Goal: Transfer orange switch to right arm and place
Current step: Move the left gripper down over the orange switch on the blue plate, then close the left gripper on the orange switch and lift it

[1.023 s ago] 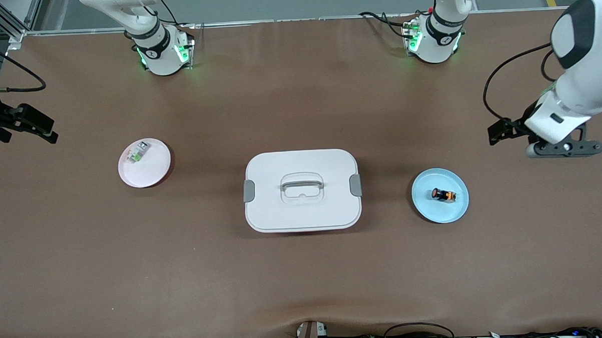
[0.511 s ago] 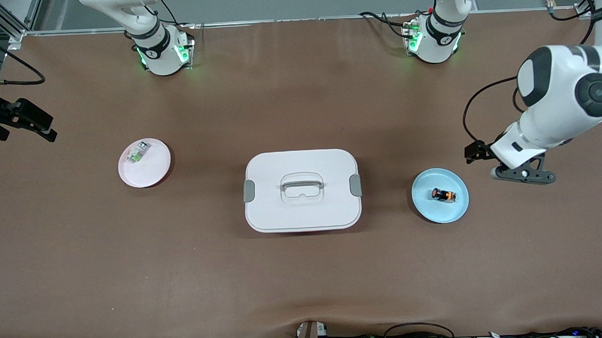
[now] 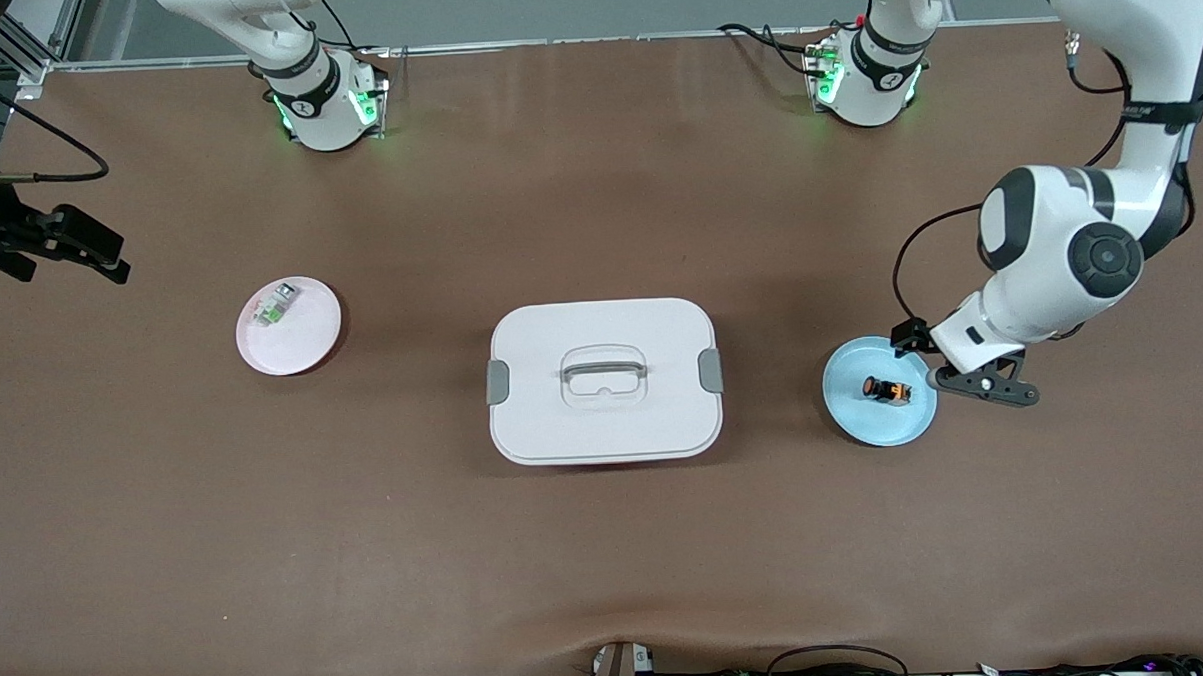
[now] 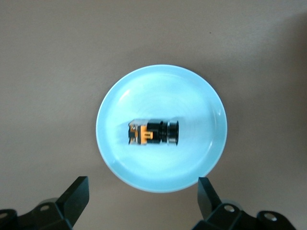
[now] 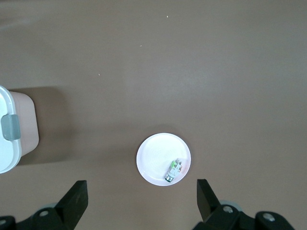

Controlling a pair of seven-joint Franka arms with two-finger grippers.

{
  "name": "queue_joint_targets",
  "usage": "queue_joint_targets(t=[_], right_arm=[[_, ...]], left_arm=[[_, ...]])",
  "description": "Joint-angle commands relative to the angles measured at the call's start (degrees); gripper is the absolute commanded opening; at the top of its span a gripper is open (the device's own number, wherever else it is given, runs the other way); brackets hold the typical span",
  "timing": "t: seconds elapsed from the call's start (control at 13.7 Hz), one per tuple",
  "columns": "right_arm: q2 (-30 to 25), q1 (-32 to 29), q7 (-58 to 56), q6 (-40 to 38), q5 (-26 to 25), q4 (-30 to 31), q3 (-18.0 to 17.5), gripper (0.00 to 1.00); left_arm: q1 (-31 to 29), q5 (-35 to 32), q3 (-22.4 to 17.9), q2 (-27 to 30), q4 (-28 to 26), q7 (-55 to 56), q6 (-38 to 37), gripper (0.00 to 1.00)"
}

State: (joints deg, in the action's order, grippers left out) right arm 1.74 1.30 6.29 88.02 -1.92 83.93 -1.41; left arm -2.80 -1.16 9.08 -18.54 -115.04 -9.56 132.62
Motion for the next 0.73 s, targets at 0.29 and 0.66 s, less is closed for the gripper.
queue_joint_targets(t=[0.29,0.66], right_arm=[[-0.51,0.37,0.75,-0.92,-0.72,-0.08,0.00,1.00],[-0.60,0.37,1.01,-0.75,0.25,-0.08,-0.08,1.00]], left_arm=[[-0.80,0.01,0.59,-6.42,-0.45,-3.71,8.09,1.00],[-0.80,1.14,0.59,-9.67,-0.45,-3.53,11.87,1.00]])
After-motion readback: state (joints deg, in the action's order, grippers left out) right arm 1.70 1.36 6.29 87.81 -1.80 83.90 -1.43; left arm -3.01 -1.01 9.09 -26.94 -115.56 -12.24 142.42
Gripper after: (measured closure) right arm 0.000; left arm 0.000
